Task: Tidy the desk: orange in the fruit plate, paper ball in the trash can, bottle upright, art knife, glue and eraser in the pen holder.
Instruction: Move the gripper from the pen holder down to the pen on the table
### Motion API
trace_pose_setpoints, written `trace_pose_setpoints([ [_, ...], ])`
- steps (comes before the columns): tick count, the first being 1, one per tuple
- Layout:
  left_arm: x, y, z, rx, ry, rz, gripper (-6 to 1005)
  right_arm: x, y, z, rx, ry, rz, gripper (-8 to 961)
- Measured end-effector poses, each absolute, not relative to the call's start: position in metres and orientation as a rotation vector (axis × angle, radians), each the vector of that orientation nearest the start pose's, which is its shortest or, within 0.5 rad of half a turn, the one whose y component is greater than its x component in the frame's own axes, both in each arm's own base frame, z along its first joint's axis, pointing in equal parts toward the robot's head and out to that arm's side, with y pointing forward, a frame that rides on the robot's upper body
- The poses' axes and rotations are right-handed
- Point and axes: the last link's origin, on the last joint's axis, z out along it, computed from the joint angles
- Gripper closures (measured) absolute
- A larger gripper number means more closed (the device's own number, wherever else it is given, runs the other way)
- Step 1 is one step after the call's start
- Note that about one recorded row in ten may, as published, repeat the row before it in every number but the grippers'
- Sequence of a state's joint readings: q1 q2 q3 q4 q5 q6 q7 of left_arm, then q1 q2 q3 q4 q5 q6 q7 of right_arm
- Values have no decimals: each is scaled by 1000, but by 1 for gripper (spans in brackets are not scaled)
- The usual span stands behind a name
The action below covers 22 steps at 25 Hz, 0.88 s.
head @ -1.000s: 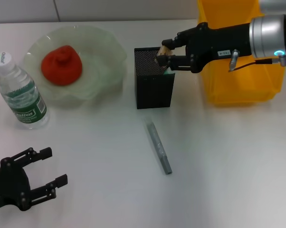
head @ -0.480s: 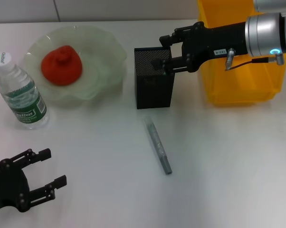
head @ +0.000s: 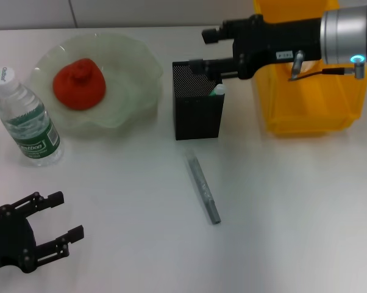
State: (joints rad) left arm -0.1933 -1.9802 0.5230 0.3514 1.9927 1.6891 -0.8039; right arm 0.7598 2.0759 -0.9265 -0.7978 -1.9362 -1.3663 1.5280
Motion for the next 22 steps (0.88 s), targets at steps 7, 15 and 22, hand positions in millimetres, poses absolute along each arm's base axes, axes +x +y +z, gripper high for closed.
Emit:
trace_pose_setpoints([
  [7, -367, 193, 8, -2540, -555, -741, 227, 139, 383, 29, -2884, 303, 873, 248],
  [15, -366, 196, 7, -2542, -548, -741, 228, 119, 370, 47, -3089, 353, 641, 247],
  [22, -365, 197, 6, -2532, -542, -745, 228, 92, 380, 15, -3166, 534, 88, 247],
])
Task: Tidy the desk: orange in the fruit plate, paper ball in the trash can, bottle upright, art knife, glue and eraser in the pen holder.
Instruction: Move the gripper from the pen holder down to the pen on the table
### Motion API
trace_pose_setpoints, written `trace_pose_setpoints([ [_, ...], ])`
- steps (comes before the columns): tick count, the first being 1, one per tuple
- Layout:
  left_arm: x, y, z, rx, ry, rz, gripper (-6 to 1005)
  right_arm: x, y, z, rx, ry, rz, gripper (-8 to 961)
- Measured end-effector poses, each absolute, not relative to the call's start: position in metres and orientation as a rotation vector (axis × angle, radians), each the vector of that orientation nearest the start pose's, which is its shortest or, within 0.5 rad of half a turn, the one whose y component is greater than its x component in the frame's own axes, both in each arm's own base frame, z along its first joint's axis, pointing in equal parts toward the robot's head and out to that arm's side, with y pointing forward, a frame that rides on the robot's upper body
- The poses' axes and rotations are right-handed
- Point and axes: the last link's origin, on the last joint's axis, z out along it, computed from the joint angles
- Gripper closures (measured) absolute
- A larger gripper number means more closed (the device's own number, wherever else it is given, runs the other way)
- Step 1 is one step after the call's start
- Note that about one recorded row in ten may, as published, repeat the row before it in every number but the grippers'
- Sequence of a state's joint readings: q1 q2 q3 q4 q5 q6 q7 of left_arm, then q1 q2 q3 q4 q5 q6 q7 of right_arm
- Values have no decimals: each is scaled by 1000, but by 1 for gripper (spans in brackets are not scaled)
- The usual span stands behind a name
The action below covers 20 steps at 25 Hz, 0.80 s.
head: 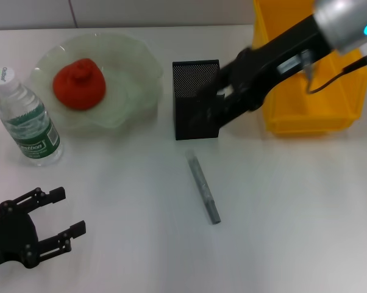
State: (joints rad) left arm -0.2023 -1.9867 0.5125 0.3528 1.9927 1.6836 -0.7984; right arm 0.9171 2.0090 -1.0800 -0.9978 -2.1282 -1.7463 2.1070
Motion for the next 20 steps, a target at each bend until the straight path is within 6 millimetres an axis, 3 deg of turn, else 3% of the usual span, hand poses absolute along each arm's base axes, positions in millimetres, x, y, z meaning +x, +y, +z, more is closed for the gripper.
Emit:
trace_pose_setpoints([
  [6, -365, 197, 5, -2530, -544, -746, 229, 80, 386, -30, -3094, 623, -404, 246],
  [10, -365, 198, 5, -2522, -544, -747, 229, 77, 387, -53, -3028, 633, -618, 248],
  [15, -364, 199, 5, -2517, -540, -751, 229, 79, 387, -70, -2949, 622, -773, 252],
  [20, -362, 201, 4, -2518, -533, -756, 229, 82, 385, -80, -2909, 667, -802, 253],
])
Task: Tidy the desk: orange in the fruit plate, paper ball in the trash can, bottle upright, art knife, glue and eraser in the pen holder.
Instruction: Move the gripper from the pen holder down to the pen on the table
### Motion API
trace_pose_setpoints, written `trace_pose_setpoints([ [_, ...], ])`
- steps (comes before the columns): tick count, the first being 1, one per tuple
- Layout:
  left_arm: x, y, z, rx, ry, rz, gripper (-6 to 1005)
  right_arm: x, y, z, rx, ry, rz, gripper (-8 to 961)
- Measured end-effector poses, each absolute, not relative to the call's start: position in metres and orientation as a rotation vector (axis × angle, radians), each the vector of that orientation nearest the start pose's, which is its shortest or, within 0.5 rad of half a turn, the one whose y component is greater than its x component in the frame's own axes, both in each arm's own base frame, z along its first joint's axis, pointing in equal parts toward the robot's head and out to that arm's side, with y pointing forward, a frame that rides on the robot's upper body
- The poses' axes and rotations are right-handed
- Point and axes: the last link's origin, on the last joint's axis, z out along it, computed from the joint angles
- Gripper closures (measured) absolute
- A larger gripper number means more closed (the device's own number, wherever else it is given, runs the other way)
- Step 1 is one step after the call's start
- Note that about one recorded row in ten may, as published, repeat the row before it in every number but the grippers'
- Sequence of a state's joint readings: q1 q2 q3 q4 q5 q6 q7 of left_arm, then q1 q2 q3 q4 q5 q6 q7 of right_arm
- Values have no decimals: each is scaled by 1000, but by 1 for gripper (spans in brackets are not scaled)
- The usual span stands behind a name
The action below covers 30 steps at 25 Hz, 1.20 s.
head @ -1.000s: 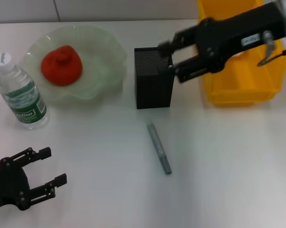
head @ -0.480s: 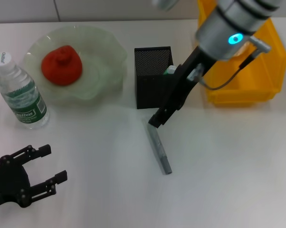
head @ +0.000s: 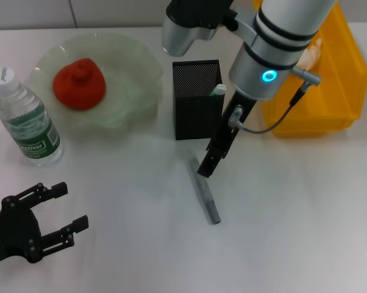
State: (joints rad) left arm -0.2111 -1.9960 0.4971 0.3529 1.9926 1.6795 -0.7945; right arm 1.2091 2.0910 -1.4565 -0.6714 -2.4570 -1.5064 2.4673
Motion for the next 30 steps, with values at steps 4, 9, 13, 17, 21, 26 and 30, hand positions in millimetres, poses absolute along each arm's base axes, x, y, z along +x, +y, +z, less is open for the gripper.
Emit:
trace_pose_setpoints([
  [4, -362, 202, 4, -2519, -532, -760, 229, 86, 382, -88, -2904, 738, -788, 253],
  [9, -360, 203, 2, -2521, -525, -765, 230, 94, 377, -100, -2894, 773, -799, 252],
  [13, -359, 205, 2, -2523, -521, -769, 230, 99, 375, -107, -2866, 785, -802, 252],
  [17, -358, 205, 0, -2523, -520, -773, 230, 104, 376, -111, -2838, 841, -779, 252],
  [21, -357, 205, -1, -2524, -518, -775, 230, 108, 376, -112, -2829, 865, -776, 253],
  [26, -355, 205, -3, -2527, -516, -781, 231, 113, 376, -114, -2816, 874, -772, 261],
  [30, -354, 206, -4, -2529, -509, -782, 231, 116, 376, -114, -2811, 885, -777, 269],
])
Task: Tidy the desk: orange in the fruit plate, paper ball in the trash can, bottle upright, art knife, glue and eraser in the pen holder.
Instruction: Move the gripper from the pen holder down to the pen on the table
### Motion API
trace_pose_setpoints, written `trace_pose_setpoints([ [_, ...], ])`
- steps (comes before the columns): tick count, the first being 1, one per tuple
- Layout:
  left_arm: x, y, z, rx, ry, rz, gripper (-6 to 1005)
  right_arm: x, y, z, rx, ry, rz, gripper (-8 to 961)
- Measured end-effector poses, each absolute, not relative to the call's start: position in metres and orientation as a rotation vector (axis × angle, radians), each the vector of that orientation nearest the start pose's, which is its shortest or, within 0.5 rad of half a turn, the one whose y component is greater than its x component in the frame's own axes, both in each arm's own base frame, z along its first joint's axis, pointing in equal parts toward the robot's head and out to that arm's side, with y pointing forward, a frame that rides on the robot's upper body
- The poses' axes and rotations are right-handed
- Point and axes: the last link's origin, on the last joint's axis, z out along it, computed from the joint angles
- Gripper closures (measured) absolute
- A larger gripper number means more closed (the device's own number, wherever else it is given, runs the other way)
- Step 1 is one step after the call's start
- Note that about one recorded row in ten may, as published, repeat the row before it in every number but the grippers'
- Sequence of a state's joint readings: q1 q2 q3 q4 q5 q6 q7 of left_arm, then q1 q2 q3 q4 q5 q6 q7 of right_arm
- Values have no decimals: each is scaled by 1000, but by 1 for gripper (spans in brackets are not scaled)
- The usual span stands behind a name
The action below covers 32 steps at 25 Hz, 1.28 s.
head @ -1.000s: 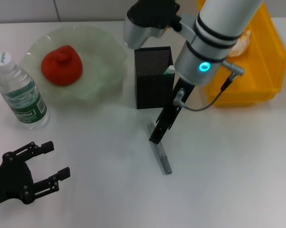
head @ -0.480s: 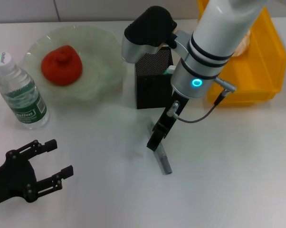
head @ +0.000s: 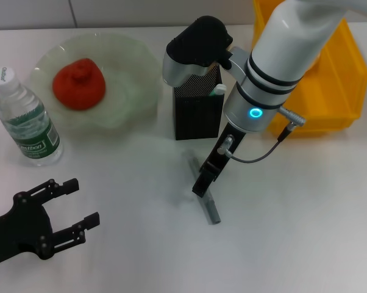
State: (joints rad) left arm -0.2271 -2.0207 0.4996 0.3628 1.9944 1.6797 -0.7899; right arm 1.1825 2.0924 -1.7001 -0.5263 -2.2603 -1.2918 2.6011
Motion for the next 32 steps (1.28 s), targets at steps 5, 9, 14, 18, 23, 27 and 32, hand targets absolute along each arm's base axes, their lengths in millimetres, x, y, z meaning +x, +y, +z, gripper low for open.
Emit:
trace_pose_setpoints([
  [5, -353, 207, -5, -2531, -505, -785, 231, 117, 374, -116, -2819, 859, -792, 279],
  [9, -352, 207, -6, -2530, -506, -788, 231, 117, 370, -121, -2828, 815, -815, 287],
  [14, -352, 207, -6, -2531, -505, -790, 232, 117, 370, -121, -2830, 800, -821, 298],
  [18, -351, 207, -6, -2531, -504, -792, 232, 117, 369, -122, -2839, 779, -820, 306],
  [23, -351, 207, -6, -2531, -505, -794, 232, 117, 364, -124, -2855, 709, -831, 316],
  [27, -351, 207, -7, -2531, -506, -796, 232, 116, 364, -125, -2859, 694, -828, 324],
  [32, -351, 206, -8, -2531, -508, -797, 232, 115, 365, -125, -2862, 668, -818, 345],
])
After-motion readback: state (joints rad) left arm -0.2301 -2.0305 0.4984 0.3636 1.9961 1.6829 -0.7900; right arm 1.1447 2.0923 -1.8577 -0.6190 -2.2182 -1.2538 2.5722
